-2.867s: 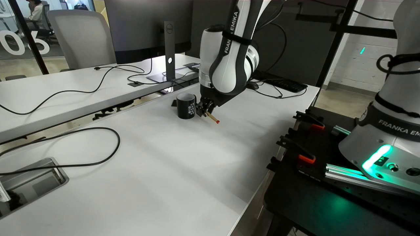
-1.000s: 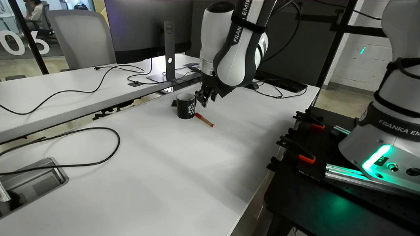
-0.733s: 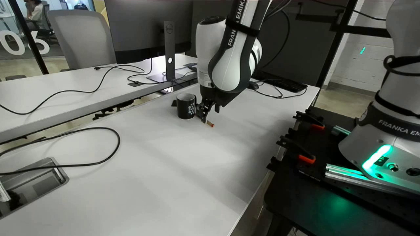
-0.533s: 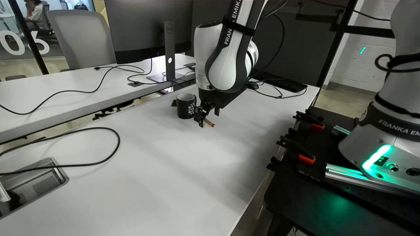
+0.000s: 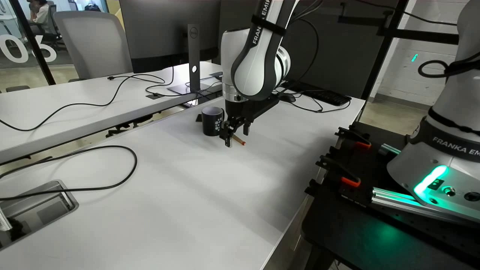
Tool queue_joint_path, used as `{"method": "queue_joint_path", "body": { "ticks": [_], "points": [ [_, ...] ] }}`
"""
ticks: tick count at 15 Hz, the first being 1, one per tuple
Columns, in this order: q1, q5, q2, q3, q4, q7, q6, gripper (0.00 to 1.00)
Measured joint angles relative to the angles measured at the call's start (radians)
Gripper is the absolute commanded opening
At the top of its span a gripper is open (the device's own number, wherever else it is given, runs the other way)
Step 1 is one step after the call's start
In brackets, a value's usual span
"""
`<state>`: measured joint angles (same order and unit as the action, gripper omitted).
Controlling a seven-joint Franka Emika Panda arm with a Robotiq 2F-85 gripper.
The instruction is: Pick up the pen from the table and put it in the black cup.
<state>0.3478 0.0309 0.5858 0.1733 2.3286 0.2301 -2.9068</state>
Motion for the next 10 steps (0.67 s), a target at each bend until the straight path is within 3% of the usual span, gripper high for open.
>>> {"method": "queue_joint_path", "body": {
  "ticks": [10],
  "points": [
    [-0.003, -0.002, 0.000, -0.008, -0.007, 0.001, 0.010, 1.00]
  ]
}}
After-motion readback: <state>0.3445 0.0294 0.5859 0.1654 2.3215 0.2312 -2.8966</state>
